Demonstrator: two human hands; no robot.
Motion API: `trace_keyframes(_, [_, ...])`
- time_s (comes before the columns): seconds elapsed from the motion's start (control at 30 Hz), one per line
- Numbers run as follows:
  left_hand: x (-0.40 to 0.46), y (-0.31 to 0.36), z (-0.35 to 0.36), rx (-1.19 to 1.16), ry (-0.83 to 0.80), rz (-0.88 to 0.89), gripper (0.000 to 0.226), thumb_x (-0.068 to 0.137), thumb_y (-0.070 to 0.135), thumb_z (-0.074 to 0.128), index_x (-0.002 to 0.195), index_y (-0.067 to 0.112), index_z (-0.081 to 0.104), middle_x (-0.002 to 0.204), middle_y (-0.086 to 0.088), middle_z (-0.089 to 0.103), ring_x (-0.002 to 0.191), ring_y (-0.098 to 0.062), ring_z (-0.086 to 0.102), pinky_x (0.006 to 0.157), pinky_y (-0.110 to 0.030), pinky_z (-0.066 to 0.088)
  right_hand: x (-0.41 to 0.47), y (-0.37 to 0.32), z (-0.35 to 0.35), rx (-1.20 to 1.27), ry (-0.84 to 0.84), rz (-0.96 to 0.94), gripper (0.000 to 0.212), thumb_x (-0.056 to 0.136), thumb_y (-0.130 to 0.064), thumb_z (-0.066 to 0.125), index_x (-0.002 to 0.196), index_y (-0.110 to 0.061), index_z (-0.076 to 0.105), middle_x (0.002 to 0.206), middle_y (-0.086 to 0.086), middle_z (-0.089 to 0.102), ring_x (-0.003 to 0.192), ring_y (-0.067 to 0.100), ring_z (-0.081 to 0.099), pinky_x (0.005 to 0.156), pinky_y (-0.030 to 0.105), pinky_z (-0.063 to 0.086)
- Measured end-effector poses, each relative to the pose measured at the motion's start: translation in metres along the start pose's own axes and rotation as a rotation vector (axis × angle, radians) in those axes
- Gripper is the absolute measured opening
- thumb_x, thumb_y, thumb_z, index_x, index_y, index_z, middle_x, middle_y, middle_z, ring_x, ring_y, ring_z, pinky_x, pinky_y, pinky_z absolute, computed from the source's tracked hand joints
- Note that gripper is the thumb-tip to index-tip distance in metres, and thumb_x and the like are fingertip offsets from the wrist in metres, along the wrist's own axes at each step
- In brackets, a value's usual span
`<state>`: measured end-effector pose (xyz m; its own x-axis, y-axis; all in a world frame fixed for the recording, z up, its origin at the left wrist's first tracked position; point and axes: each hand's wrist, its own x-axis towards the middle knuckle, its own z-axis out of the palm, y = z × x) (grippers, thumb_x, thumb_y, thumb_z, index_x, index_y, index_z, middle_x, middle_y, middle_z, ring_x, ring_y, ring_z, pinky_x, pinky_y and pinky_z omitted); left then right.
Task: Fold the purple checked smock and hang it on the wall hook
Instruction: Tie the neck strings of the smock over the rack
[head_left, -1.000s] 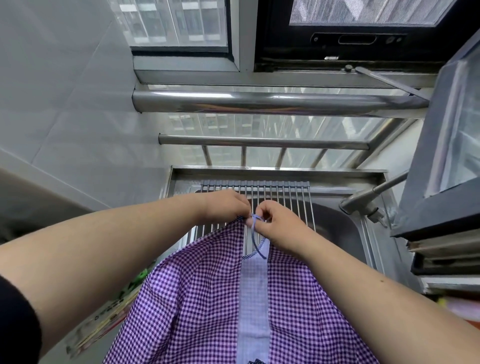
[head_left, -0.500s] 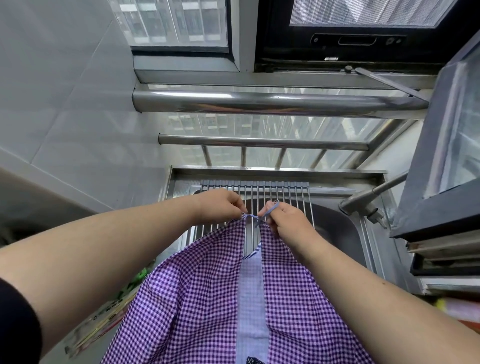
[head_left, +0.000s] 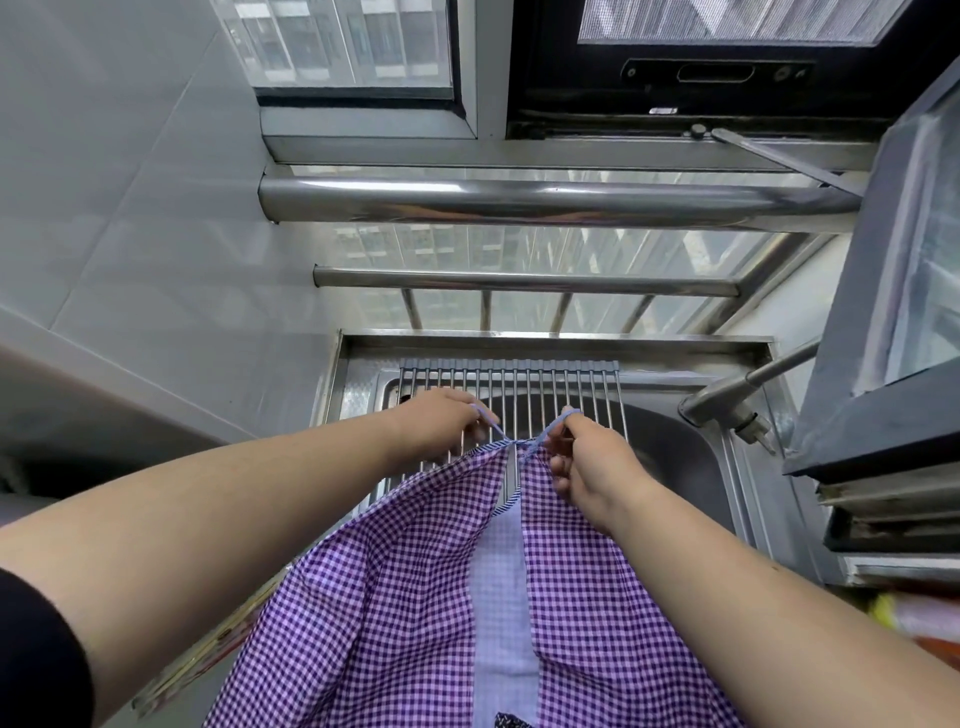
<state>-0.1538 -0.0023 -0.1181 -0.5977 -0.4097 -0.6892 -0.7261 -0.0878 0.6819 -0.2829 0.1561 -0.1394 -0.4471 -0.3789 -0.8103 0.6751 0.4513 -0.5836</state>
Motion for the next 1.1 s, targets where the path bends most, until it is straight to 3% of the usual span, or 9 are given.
trace_keyframes(0.1, [0.001,0.0,0.01,-0.323,-0.042,-0.04,0.036,0.107,0.006,0.035,0.119,0.008,0.068,0.105,-0.007,0.078,0.056,-0.013,0.049,0.052,-0.029,0.036,-0.002,-0.007,0.008,0.226,-0.017,0.096,0.023,0.106,-0.021,0.046,0.095,-0.01,0.063,0.087,0.006,0.07,0.05,0.01,0.047,0.047,0.024,0.029])
trace_keyframes(0.2, [0.004,0.001,0.015,-0.493,-0.102,-0.088,0.033,0.106,0.006,0.033,0.127,0.009,0.059,0.11,-0.01,0.079,0.055,-0.014,0.045,0.055,-0.03,0.032,0.001,-0.012,0.014,0.302,0.033,0.116,0.028,0.107,-0.027,0.042,0.098,-0.01,0.063,0.08,0.003,0.068,0.046,0.009,0.046,0.041,0.022,0.026])
trace_keyframes(0.4, [0.006,-0.004,0.016,-0.389,-0.132,-0.098,0.035,0.109,0.016,0.03,0.126,0.01,0.061,0.077,-0.002,0.063,0.053,-0.013,0.042,0.052,-0.029,0.029,0.007,-0.013,0.013,0.235,0.147,0.207,0.038,0.111,-0.043,0.034,0.087,-0.022,0.055,0.057,-0.006,0.048,0.046,0.009,0.04,0.045,0.022,0.025])
trace_keyframes(0.53, [0.004,-0.005,0.016,-0.331,-0.16,-0.099,0.037,0.11,0.022,0.031,0.124,0.008,0.062,0.077,0.0,0.059,0.054,-0.012,0.044,0.053,-0.029,0.031,0.01,-0.011,0.017,0.199,0.099,0.245,0.028,0.103,-0.025,0.032,0.087,-0.017,0.054,0.057,-0.003,0.046,0.049,0.013,0.039,0.049,0.025,0.032])
trace_keyframes(0.7, [0.005,-0.006,0.018,-0.317,-0.199,-0.112,0.033,0.108,0.023,0.032,0.113,0.011,0.062,0.071,0.001,0.055,0.054,-0.013,0.044,0.054,-0.03,0.031,0.007,-0.005,0.027,-0.014,-0.028,-0.057,0.03,0.11,-0.001,0.034,0.13,-0.004,0.055,0.086,0.01,0.066,0.063,0.013,0.053,0.055,0.025,0.049])
trace_keyframes(0.77, [0.006,-0.008,0.017,-0.326,-0.224,-0.132,0.032,0.106,0.025,0.034,0.113,0.013,0.062,0.07,0.002,0.052,0.054,-0.013,0.042,0.055,-0.03,0.03,0.008,-0.003,0.026,-0.147,-0.028,-0.187,0.023,0.112,-0.005,0.036,0.127,-0.013,0.05,0.097,0.017,0.076,0.066,0.014,0.06,0.057,0.025,0.051])
trace_keyframes(0.87, [0.007,-0.007,0.017,-0.353,-0.256,-0.155,0.031,0.104,0.024,0.033,0.113,0.016,0.061,0.068,0.004,0.044,0.055,-0.012,0.037,0.057,-0.03,0.027,0.01,-0.005,0.025,-0.337,0.038,-0.319,0.018,0.111,-0.016,0.042,0.124,-0.01,0.053,0.093,0.011,0.079,0.069,0.016,0.067,0.062,0.028,0.057])
trace_keyframes(1.0, [0.009,-0.007,0.018,-0.407,-0.285,-0.189,0.038,0.1,0.021,0.033,0.124,0.013,0.062,0.066,0.005,0.037,0.056,-0.012,0.032,0.057,-0.029,0.025,0.009,-0.005,0.022,-0.436,-0.13,-0.276,0.031,0.095,-0.002,0.063,0.117,-0.021,0.054,0.094,0.007,0.075,0.074,0.017,0.064,0.07,0.034,0.057])
trace_keyframes(1.1, [0.008,-0.005,0.018,-0.437,-0.276,-0.191,0.038,0.097,0.017,0.036,0.122,0.011,0.064,0.066,0.004,0.035,0.056,-0.012,0.031,0.056,-0.028,0.025,0.005,-0.002,0.018,-0.599,-0.212,-0.342,0.028,0.097,0.005,0.05,0.099,-0.018,0.066,0.083,0.002,0.067,0.071,0.016,0.056,0.058,0.027,0.05])
